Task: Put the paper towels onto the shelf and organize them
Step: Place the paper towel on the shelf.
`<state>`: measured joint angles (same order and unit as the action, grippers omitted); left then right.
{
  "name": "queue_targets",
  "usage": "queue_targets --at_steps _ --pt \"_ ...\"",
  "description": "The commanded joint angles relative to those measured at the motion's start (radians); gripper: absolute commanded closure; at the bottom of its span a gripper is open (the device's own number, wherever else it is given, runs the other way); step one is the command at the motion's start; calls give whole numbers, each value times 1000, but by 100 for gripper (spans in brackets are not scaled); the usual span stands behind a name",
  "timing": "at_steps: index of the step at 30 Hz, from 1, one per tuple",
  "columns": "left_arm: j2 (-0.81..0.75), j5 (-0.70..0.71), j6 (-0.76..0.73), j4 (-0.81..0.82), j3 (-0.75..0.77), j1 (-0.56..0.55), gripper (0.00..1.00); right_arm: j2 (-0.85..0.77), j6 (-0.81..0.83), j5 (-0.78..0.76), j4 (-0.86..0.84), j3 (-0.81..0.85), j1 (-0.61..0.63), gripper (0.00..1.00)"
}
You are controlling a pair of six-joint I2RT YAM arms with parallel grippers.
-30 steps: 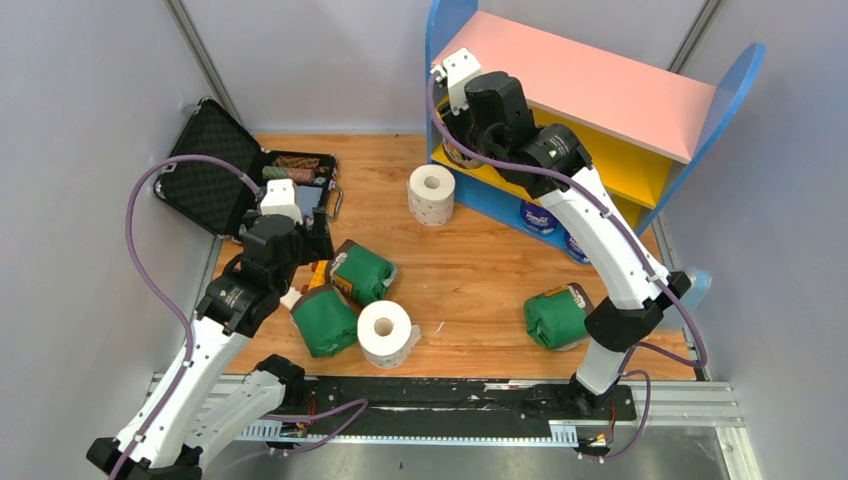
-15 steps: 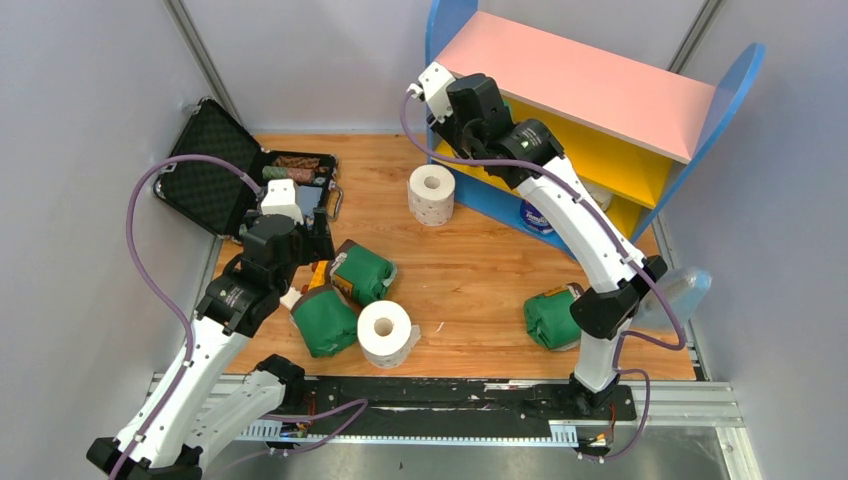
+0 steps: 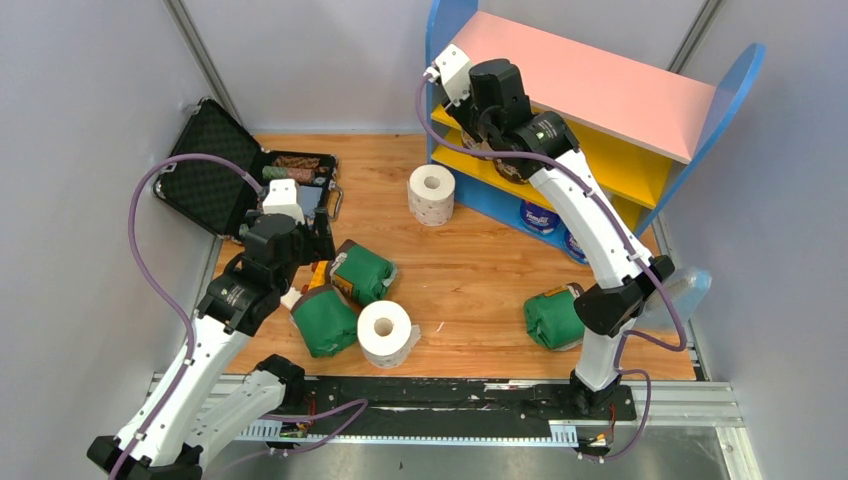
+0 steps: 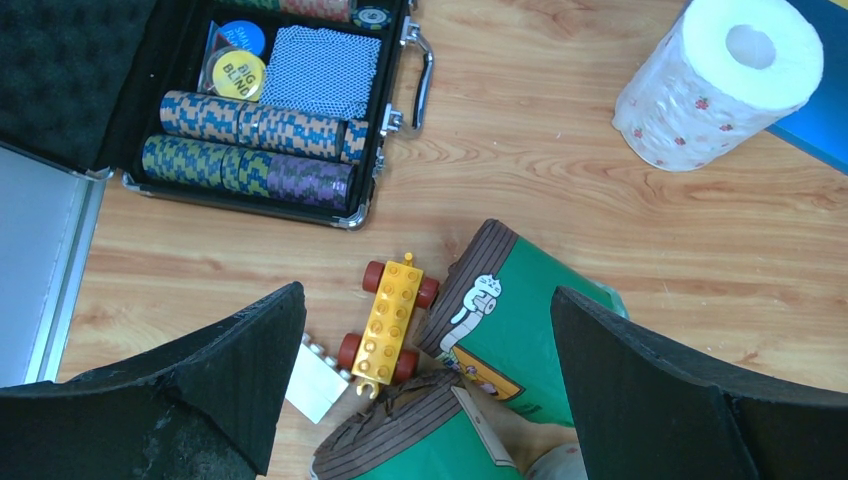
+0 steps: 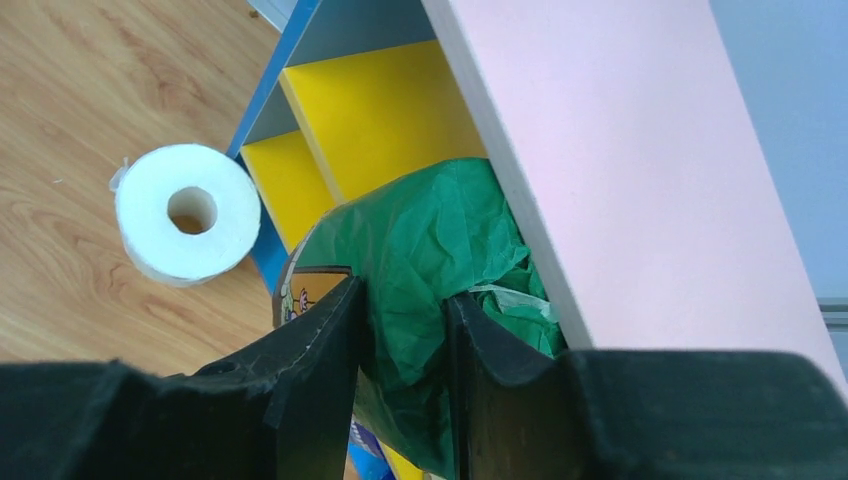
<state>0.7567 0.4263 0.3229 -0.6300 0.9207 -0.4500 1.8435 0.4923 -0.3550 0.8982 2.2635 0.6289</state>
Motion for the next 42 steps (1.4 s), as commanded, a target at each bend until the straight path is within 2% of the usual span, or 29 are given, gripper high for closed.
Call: queue_targets --at_steps 1,9,14,20,31,37,42 --pt "3 -4 -14 33 0 5 0 -36 80 -73 -69 -4 -46 64" --pt "6 -1 -15 33 0 5 0 -34 121 -127 -136 -70 -56 58" --pt "6 -1 -15 33 0 6 0 -68 117 -131 -174 -165 -56 55" --pt "4 -1 -15 32 0 5 0 -114 119 -182 -243 -278 -59 44" --pt "-4 1 -15 32 0 5 0 -127 142 -238 -351 -341 -97 27" --pt "-5 2 -15 33 0 5 0 -136 138 -261 -399 -343 -130 24" --pt "-2 0 -15 33 0 5 0 -167 124 -223 -418 -345 -132 31"
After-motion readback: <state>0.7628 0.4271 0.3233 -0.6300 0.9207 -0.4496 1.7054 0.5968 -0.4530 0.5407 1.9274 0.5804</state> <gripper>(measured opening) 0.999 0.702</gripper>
